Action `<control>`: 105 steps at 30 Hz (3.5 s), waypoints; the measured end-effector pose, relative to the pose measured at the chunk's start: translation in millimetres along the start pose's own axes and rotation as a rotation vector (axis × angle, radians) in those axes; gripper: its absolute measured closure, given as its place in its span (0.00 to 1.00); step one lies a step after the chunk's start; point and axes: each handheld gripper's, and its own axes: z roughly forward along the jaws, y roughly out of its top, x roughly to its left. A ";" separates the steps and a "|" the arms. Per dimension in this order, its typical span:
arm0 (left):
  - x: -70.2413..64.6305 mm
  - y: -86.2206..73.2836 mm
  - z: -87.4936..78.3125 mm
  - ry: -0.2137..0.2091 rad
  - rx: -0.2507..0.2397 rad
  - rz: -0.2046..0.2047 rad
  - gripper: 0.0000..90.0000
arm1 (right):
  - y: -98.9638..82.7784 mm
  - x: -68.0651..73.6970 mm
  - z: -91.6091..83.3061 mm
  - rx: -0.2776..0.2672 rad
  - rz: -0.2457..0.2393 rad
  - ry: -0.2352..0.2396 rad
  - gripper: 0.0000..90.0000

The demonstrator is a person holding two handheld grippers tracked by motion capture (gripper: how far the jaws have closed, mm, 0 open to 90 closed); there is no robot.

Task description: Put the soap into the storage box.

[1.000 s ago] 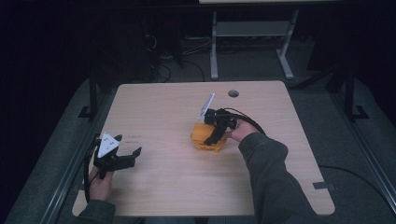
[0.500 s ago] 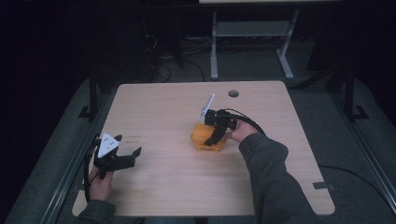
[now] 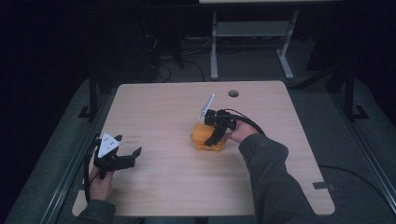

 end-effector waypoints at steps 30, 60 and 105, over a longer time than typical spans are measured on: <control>-0.3 0.1 0.5 0.000 0.001 0.005 0.15 | -5.9 2.3 -11.5 -0.019 0.023 -0.011 0.21; -0.8 0.2 0.6 0.000 0.001 0.007 0.15 | -35.0 5.9 -47.2 -0.108 0.063 -0.052 0.22; -1.8 0.0 0.6 -0.002 0.013 0.014 0.15 | -118.1 32.6 -78.8 -0.128 0.188 -0.111 0.23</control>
